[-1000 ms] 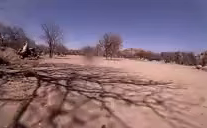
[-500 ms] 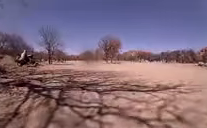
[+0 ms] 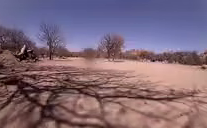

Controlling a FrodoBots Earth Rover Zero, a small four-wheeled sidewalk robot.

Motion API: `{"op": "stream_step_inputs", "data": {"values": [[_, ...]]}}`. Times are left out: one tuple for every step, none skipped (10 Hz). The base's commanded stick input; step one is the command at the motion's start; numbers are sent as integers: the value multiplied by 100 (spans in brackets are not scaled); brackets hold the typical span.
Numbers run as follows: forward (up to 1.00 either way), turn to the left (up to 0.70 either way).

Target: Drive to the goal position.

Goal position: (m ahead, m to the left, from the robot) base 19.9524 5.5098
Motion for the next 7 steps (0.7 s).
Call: {"op": "stream_step_inputs", "data": {"values": [[100, 27], [100, 27], [100, 27], [100, 0], [100, 0], [100, 0], [100, 0]]}}
